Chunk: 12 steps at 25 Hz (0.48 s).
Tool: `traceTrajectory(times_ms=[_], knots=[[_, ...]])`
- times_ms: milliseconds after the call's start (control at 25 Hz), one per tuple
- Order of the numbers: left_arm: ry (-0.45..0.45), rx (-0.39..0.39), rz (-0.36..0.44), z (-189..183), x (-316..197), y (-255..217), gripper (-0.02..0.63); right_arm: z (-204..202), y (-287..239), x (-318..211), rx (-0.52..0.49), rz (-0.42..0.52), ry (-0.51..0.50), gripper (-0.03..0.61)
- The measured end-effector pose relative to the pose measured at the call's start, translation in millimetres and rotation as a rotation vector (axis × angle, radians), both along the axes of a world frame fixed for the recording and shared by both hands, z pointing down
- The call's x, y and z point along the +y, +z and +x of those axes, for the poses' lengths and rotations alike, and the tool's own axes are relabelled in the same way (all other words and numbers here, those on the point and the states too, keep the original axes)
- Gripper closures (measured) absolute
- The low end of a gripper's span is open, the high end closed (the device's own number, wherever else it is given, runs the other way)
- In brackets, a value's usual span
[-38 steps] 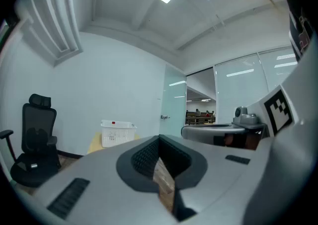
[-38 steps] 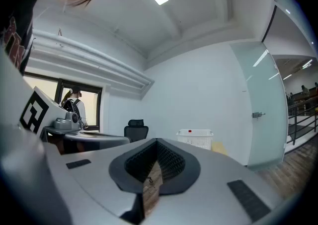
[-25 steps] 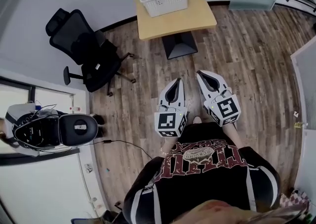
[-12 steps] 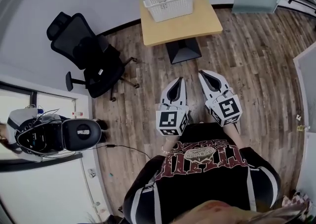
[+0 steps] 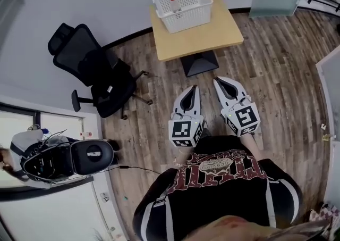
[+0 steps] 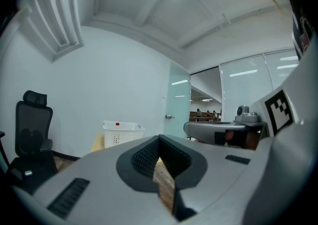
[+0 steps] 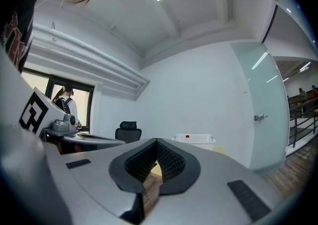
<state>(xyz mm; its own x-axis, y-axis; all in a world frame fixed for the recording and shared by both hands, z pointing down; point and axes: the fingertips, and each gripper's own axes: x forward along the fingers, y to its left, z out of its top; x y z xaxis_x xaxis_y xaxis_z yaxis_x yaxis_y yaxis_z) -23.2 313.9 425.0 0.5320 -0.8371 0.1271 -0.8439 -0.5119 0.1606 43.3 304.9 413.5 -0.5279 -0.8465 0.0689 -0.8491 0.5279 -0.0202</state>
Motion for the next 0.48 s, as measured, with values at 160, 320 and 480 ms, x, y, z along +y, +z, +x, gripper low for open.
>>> traceTrajectory(times_ms=[160,320,480], knots=[[0.017,-0.013,0.014,-10.1,-25.0,-3.2,0.586,-2.5,-2.5,-24.8,0.009,0.009,0.032,0.561],[0.017,-0.013,0.023,-24.0,-38.4,-4.2,0.586,-8.2,-1.4,-40.4,0.001,0.011,0.058,0.561],[0.026,-0.009,0.02,-33.4,-48.5,-2.0,0.586,-23.0,0.9,-50.8,-0.002,0.012,0.055,0.561]])
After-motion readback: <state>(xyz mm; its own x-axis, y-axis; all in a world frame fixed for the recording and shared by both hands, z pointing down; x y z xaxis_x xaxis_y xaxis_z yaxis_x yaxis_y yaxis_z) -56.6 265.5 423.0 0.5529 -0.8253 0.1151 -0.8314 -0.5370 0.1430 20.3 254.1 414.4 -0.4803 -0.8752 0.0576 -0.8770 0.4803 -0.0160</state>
